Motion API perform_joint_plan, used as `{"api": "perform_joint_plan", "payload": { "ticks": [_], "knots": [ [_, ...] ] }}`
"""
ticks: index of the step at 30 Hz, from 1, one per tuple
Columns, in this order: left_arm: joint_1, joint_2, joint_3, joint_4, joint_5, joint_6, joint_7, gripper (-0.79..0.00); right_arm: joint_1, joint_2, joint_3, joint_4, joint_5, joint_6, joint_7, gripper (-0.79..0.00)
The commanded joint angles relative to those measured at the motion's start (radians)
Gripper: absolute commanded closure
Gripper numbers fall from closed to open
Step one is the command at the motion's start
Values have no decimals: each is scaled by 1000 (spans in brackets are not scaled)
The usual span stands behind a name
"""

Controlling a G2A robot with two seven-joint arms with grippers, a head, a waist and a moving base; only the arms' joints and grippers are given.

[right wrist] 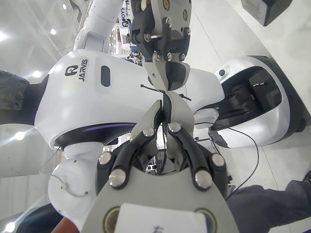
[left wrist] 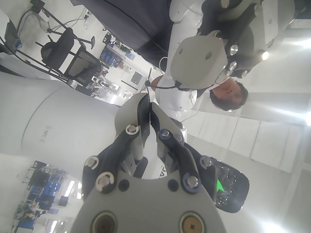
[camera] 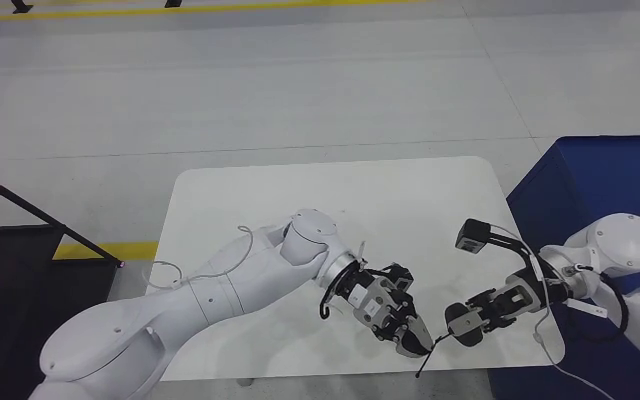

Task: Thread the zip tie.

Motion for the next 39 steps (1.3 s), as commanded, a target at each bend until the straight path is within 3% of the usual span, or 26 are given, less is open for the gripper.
{"api": "perform_joint_plan", "payload": {
  "ticks": [1, 15, 16, 17, 18, 29, 39],
  "knots": [
    [-3, 2, 0, 5, 0, -7, -7, 0, 1, 1, -2, 0, -2, 1, 0, 0],
    [5, 2, 0, -3, 22, 8, 8, 0, 11, 8, -27, -8, -20, 11, 0, 0],
    [5, 1, 0, -1, 19, 7, 7, -326, 11, 8, -27, -8, -20, 11, 0, 0],
    [4, 1, 0, 0, 16, 3, 3, -763, 10, 7, -27, -9, -21, 11, -8, 0],
    [3, 1, 0, 1, 15, -2, -2, -785, 5, 5, -28, -15, -26, 10, -27, 0],
    [-8, 11, 0, 34, -46, -55, -55, -785, -3, -7, 19, 78, 65, 26, -5, 0],
    [-16, 15, 0, 46, -60, -46, -46, -785, -1, -12, 28, 98, 137, 49, 0, 0]
  ]
}}
